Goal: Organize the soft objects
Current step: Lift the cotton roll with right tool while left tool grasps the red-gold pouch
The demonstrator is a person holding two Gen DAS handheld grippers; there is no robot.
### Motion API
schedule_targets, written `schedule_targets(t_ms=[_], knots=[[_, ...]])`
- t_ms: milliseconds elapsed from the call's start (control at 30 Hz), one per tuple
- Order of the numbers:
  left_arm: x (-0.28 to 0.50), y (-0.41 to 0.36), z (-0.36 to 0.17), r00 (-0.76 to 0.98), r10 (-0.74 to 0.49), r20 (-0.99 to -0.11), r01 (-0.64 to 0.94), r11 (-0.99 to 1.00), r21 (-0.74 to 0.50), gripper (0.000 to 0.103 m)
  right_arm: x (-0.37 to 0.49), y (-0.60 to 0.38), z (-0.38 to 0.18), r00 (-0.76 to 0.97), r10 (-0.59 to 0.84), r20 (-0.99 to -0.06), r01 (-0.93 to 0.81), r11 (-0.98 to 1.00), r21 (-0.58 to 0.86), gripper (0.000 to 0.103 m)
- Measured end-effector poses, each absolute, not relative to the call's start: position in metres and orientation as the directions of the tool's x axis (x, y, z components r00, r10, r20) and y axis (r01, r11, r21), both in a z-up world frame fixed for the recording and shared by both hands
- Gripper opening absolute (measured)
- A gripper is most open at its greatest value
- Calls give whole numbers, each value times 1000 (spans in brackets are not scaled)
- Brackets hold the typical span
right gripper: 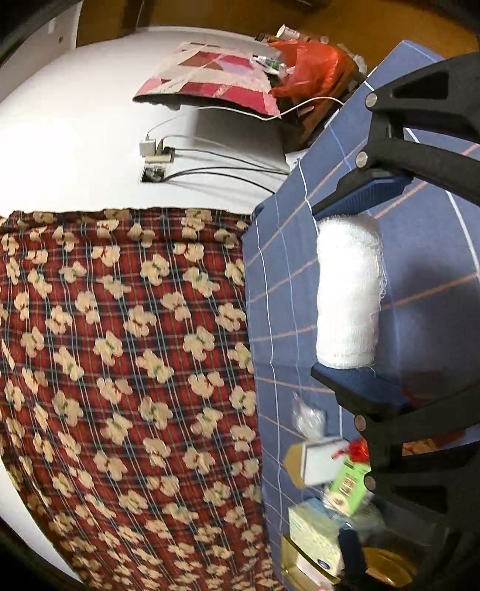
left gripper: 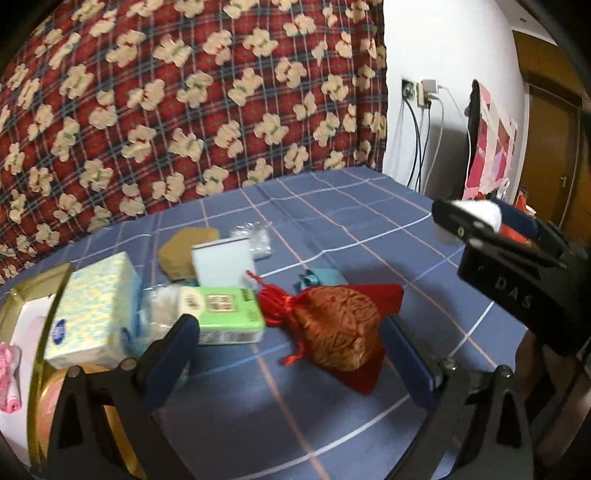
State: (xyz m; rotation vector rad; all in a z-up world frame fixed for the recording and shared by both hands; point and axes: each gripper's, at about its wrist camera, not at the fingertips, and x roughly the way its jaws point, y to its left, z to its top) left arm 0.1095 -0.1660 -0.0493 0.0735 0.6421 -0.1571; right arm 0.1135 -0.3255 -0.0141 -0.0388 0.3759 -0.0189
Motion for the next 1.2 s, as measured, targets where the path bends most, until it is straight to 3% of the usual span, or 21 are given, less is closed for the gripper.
schedule_targets(t_ms=[233, 367, 467, 533, 667, 833, 1200], knots=[[131, -193, -64, 748, -146, -648, 214, 977, 27, 100, 123, -337, -18, 931, -47, -363, 44, 999, -17, 79], [143, -195, -72, 724, -136, -677, 207, 978, 25, 94, 121, -338, -20, 936, -41, -351, 40, 999, -11, 79], [147, -195, -75, 709, -154, -689, 211, 977, 0, 83, 121, -337, -21, 937, -32, -347, 33, 999, -4, 79], [148, -197, -76, 697, -165, -698, 227, 974, -3, 60, 121, -336, -21, 941, -26, -339, 29, 1000, 2, 79], [153, -201, -82, 658, -192, -728, 262, 965, -18, 46, 121, -332, -20, 941, -25, -337, 26, 1000, -1, 79], [154, -200, -85, 634, -233, -737, 286, 957, -57, 18, 121, -332, -20, 942, -27, -336, 27, 1000, -3, 79], [136, -202, -73, 714, -227, -662, 291, 957, -14, 12, 119, -334, -19, 945, -38, -324, 38, 999, -5, 79]])
